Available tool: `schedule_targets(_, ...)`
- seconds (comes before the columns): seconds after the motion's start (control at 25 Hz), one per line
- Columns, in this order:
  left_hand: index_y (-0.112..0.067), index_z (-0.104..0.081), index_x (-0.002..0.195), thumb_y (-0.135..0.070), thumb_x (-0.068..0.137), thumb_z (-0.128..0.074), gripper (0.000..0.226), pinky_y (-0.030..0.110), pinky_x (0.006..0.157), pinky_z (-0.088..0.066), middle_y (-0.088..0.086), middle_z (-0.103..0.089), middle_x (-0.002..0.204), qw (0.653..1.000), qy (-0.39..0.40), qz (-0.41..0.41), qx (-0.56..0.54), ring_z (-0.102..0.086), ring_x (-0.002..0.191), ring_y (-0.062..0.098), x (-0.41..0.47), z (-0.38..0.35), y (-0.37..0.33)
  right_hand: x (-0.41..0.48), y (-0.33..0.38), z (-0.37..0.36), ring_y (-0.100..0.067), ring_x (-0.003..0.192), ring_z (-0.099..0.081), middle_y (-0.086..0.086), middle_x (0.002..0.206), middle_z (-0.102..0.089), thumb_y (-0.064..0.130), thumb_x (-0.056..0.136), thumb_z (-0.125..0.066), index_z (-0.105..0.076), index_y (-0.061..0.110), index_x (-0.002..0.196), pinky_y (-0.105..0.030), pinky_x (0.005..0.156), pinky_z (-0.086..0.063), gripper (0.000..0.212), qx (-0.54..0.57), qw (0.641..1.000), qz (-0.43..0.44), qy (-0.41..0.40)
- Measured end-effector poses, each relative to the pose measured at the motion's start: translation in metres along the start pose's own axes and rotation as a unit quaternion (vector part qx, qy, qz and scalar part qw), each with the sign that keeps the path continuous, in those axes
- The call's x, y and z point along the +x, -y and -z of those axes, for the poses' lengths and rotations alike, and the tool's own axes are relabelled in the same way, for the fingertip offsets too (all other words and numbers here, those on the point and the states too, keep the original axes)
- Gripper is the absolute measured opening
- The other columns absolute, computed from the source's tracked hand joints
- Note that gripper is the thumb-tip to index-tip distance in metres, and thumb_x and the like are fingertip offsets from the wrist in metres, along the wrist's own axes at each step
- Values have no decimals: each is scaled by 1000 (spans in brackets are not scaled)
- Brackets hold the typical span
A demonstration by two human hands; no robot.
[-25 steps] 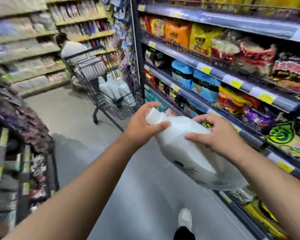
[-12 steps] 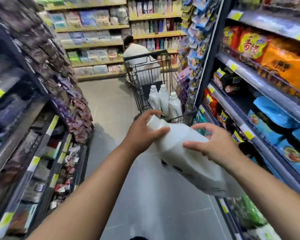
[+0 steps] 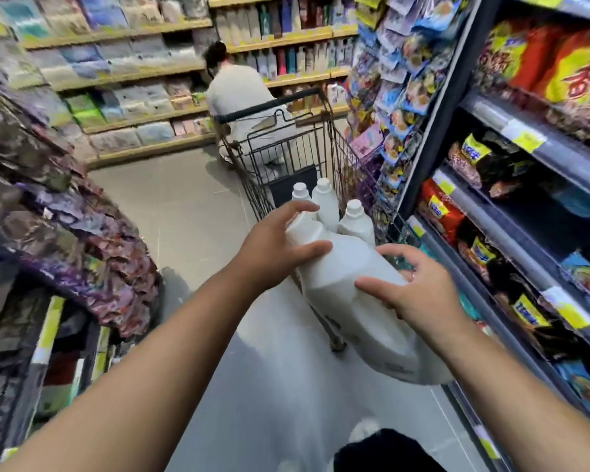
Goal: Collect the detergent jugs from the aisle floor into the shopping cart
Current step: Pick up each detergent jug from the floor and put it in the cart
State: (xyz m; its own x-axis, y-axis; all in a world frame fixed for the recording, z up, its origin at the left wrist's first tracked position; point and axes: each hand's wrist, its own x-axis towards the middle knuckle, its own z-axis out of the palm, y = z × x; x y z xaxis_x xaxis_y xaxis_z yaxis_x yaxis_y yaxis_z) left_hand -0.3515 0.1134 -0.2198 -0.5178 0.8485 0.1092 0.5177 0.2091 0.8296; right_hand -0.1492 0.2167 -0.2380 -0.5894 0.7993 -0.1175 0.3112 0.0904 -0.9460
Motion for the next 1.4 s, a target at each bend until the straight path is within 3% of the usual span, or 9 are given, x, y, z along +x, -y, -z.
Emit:
schedule_targets(0.16,-40,-60,111,-39,70,-84,47,37,83,-52,-20,-57,105,1000,10,-7,6,-56,92,9,86,3,21,80,-7,-12,-14,57,-57,-4,72,-66,39,50,-92,-66,33,102,-23,55,-41,59,29,999,-9,-23)
schedule_targets(0.4,-42,-58,106,-38,69,-83,45,23,83,-43,-13,-62,114,999,-10,-9,45,-56,104,8,192,0,55,190,-7,-23,1,46,-53,2,62,-63,24,59,-90,-64,29,105,-13,46,-39,53,42,999,-29,13)
schedule_targets(0.52,-44,-58,108,-36,67,-84,50,25,84,-46,-14,-63,111,999,-13,0,46,-57,101,9,234,-6,72,235,-15,-26,-3,56,-63,1,70,-69,25,61,-89,-62,35,106,-16,49,-44,54,47,997,-58,24)
schedule_targets(0.64,-44,-59,111,-38,66,-85,52,34,87,-50,-10,-62,112,998,26,16,47,-57,103,13,271,-12,95,264,-27,-35,-12,72,-69,-3,83,-72,19,61,-88,-60,38,109,-22,60,-52,58,52,996,-73,24)
schedule_targets(0.72,-42,-60,114,-40,66,-85,54,38,91,-51,-10,-61,117,996,69,30,46,-57,108,15,299,-17,120,285,-38,-48,-5,73,-68,-2,91,-70,15,60,-89,-58,40,113,-17,64,-52,67,51,994,-93,32)
schedule_targets(0.8,-38,-61,115,-40,66,-86,56,40,93,-50,-9,-62,118,992,113,35,40,-57,110,16,322,-23,144,302,-57,-67,-6,87,-68,3,108,-67,27,53,-92,-55,50,116,-24,77,-56,77,31,993,-115,24)
schedule_targets(0.92,-34,-61,112,-35,66,-87,53,22,94,-41,-13,-58,114,986,160,16,46,-53,111,9,346,-35,172,318,-83,-94,-14,104,-63,11,118,-63,47,41,-87,-48,59,122,-40,92,-54,90,2,986,-165,-4)
schedule_targets(1.12,-36,-61,109,-32,66,-87,51,18,94,-38,-11,-60,113,973,224,-12,51,-51,106,4,381,-62,224,342,-118,-127,-14,118,-54,10,127,-56,20,54,-92,-51,44,127,-35,104,-44,87,44,973,-222,-40)
schedule_targets(1.4,-22,-65,115,-26,66,-88,54,7,93,-34,-4,-60,110,960,256,-77,82,-53,105,8,400,-114,302,367,-204,-165,-16,115,-56,11,122,-56,21,53,-92,-46,48,129,-41,102,-46,93,45,957,-268,-100)
